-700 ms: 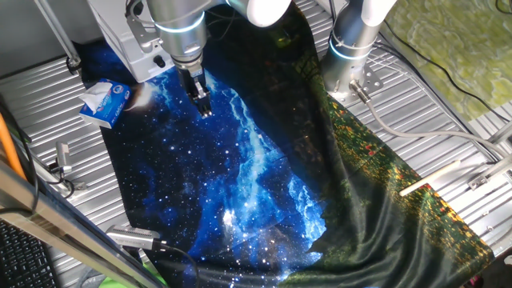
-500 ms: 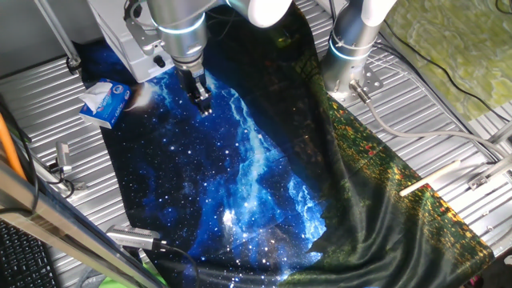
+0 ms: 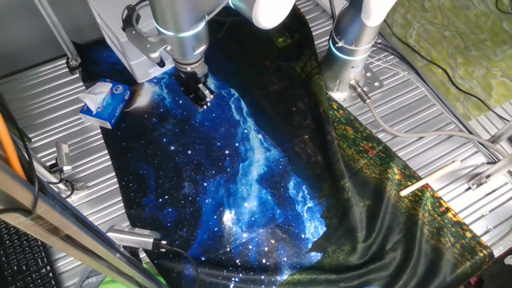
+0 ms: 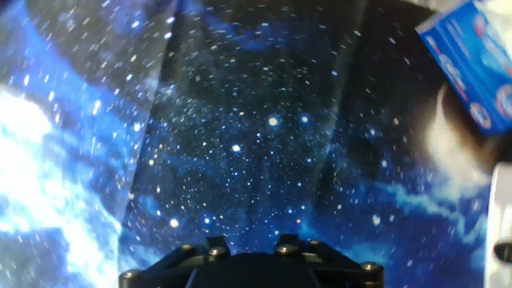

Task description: Grasp the handle and open the drawer

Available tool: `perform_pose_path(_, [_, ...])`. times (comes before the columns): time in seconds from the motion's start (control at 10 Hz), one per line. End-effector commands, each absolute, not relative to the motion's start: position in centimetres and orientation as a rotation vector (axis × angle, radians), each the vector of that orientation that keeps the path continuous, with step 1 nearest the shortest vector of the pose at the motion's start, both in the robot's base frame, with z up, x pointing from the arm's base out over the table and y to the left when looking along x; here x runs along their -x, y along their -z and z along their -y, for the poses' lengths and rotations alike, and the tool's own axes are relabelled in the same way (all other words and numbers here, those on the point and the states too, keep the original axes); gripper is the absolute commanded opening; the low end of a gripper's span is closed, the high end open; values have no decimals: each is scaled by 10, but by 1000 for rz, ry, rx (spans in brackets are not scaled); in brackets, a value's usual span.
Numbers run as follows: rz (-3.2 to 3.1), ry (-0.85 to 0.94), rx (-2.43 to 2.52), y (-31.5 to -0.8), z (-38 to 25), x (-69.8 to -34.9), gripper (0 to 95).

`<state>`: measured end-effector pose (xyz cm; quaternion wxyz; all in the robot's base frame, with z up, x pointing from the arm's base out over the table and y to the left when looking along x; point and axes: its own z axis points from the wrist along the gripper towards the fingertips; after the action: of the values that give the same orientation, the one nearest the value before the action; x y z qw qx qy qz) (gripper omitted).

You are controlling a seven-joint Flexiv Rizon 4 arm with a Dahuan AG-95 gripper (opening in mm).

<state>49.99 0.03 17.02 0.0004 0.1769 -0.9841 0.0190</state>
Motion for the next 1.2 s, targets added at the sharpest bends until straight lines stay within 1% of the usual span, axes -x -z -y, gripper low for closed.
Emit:
perform_pose_path(0.1, [3086,-55,-598,-170,0,-500,0])
perform_pose_path(0.3, [3063,-54,-687,-171,0,-500,0])
perform_pose_path(0.5, [2905,-57,-1187,-172,0,-500,0])
perform_pose_path(0.7, [2750,-70,-1525,-172,0,-500,0])
perform_pose_path(0.8, [2641,-44,-1722,-174,0,-500,0])
perform_pose_path(0.9, [2604,-22,-1781,-175,0,-500,0])
perform_pose_path(1.0, [2583,142,-1811,-175,-1,-501,0])
perform_pose_path(1.1, [2515,176,-1843,-175,-4,-502,0])
perform_pose_path(1.2, [2461,172,-1852,-176,-6,-504,0])
